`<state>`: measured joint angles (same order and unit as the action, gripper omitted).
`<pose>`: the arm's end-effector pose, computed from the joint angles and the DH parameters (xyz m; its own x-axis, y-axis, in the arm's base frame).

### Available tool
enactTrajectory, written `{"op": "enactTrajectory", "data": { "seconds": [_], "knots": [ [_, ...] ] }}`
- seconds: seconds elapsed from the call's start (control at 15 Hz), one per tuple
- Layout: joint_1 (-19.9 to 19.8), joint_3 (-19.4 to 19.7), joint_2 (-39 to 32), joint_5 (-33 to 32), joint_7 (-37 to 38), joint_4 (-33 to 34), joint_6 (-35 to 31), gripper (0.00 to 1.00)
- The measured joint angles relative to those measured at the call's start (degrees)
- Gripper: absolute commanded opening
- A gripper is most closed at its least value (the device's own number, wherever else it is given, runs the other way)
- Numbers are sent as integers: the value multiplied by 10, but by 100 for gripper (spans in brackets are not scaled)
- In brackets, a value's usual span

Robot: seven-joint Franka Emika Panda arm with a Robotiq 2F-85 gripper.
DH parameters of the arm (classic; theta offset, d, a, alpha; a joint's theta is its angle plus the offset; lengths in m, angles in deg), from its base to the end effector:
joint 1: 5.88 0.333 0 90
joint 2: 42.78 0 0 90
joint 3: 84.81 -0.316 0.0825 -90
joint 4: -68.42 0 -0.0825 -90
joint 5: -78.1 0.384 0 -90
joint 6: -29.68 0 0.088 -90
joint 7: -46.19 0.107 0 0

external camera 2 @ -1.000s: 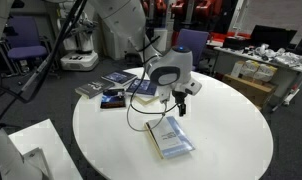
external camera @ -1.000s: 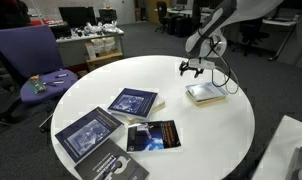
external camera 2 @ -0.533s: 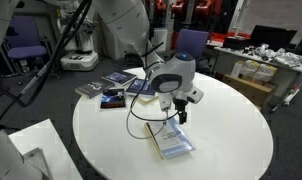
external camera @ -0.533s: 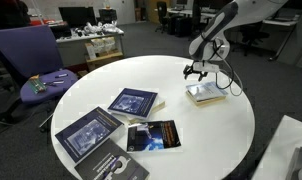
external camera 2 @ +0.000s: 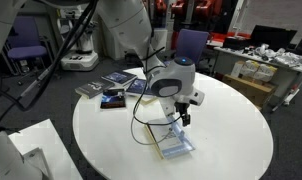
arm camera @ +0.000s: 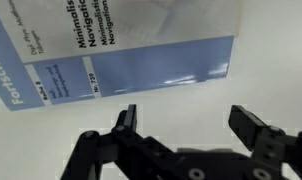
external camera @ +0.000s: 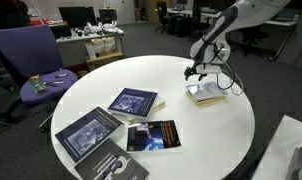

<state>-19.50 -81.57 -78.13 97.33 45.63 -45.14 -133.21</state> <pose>0.5965 -0.1975 0.1738 0.8066 -0.5461 0.2263 -0.5286 -0.8377 -0.1371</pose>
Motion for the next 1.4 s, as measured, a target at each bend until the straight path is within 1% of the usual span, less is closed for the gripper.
{"op": "enactTrajectory", "data": {
  "seconds": [0.33,1.0,1.4],
  "knots": [
    [-6,-5,-2,-2,-1,-6,-10,100],
    [-59,-39,-16,-2,-29,-9,-12,100],
    [-72,-49,-16,-2,-30,-9,-33,100]
  ]
}}
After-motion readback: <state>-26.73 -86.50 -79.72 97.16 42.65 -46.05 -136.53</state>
